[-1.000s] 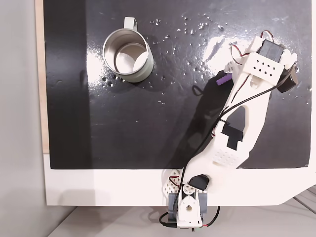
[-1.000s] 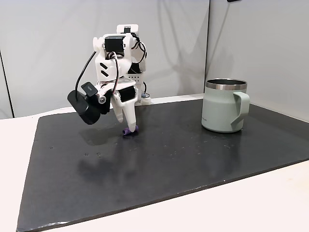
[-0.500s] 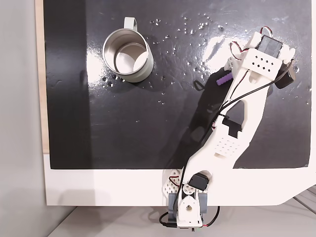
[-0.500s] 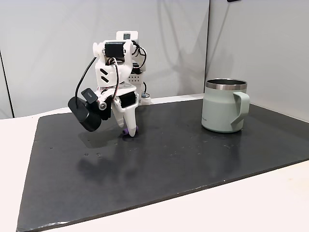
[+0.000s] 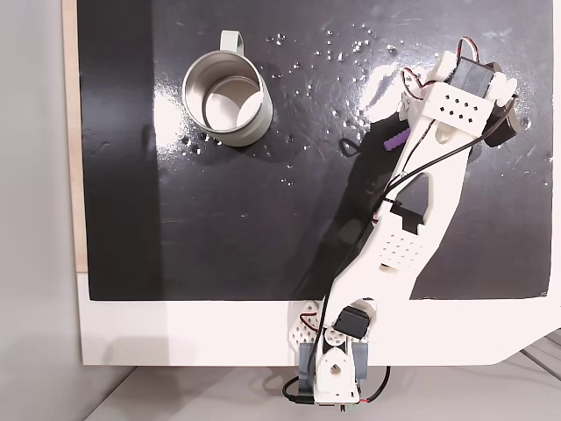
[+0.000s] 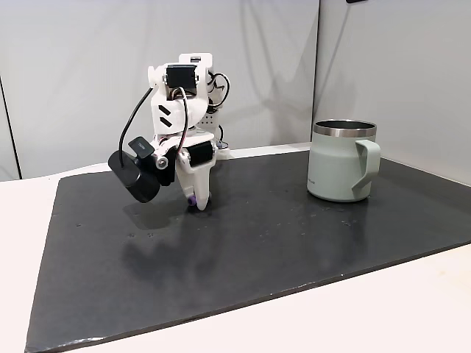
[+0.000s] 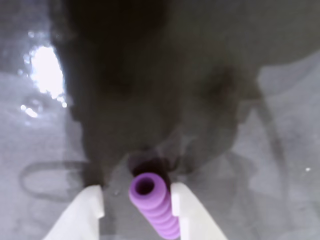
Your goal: Grasp a pengrip and put it in the cup.
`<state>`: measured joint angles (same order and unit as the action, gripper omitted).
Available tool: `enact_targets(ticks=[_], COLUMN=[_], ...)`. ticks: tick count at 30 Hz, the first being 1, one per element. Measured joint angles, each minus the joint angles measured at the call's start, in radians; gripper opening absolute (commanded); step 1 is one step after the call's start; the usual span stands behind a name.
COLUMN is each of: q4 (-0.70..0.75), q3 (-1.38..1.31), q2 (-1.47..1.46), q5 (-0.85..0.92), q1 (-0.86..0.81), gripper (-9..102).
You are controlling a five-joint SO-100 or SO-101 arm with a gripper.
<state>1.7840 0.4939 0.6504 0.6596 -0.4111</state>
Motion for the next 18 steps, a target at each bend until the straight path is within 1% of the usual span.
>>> enact_targets(ticks=[5,18], q4=[0.000,0.003], q3=[0.000,0.000], q2=[-0.003,0.000], q5=[0.000,-0.012], q1=[0.002,0.002], gripper=[0,0])
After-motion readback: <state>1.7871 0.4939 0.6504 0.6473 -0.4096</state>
